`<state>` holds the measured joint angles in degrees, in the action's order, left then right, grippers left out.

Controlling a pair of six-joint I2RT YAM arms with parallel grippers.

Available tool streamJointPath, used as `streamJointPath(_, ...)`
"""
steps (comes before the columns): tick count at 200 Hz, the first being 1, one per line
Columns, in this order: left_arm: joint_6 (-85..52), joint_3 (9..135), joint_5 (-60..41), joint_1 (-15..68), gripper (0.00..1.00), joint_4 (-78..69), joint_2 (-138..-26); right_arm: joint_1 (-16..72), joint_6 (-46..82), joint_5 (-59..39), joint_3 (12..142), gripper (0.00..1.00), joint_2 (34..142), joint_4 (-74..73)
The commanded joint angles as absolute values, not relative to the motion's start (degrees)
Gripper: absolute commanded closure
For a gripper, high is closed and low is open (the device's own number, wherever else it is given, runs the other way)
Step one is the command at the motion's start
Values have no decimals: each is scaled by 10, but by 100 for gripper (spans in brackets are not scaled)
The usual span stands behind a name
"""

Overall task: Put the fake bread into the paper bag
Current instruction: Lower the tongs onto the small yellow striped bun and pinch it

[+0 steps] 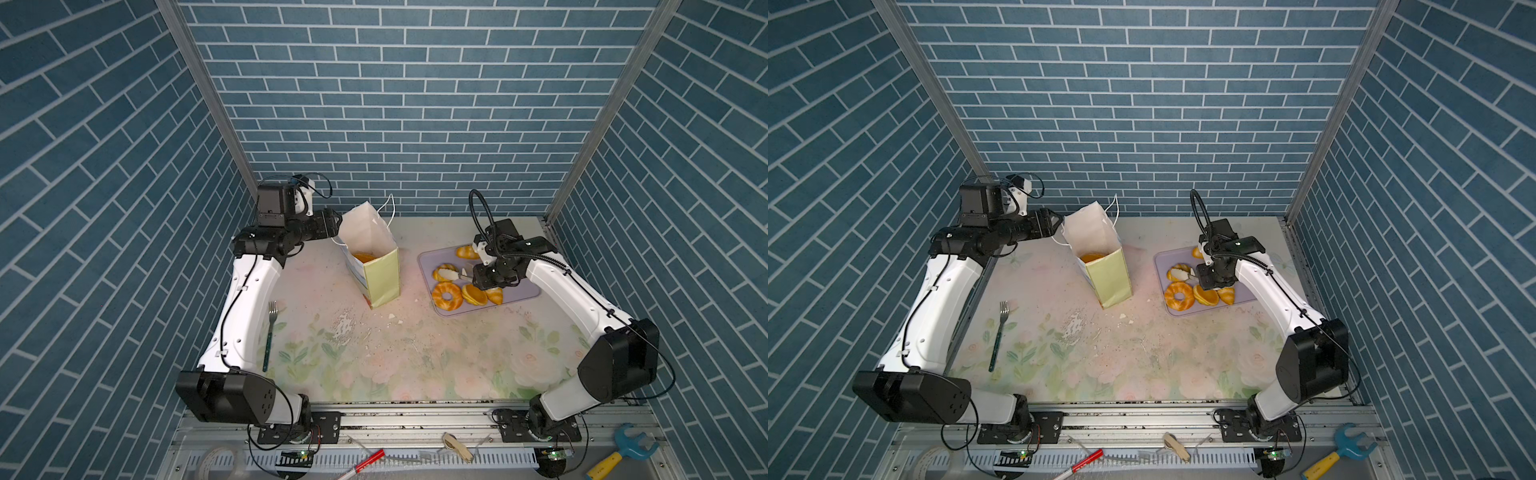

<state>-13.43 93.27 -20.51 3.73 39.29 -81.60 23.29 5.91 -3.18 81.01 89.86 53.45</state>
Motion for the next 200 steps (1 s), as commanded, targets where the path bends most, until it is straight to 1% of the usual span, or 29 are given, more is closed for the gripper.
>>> streamJointPath(1,-128,925,-207,37,27,377,-819,239,58,-39,840,55,917,504)
streamJointPath(31,-129,921,-202,37,28,371,-808,240,58,-38,847,52,945,493)
streamJointPath(81,-135,917,-199,37,27,386,-798,244,49,-47,853,51,990,495)
streamJointPath(85,-136,916,-199,37,28,386,-795,245,48,-64,853,51,992,495)
streamJointPath(106,-141,905,-193,37,28,383,-788,247,47,-69,857,52,1001,498)
streamJointPath(176,-156,878,-198,37,27,366,-778,249,49,-54,841,63,983,485)
streamJointPath(200,-158,877,-199,37,28,366,-780,249,53,-26,843,65,972,480)
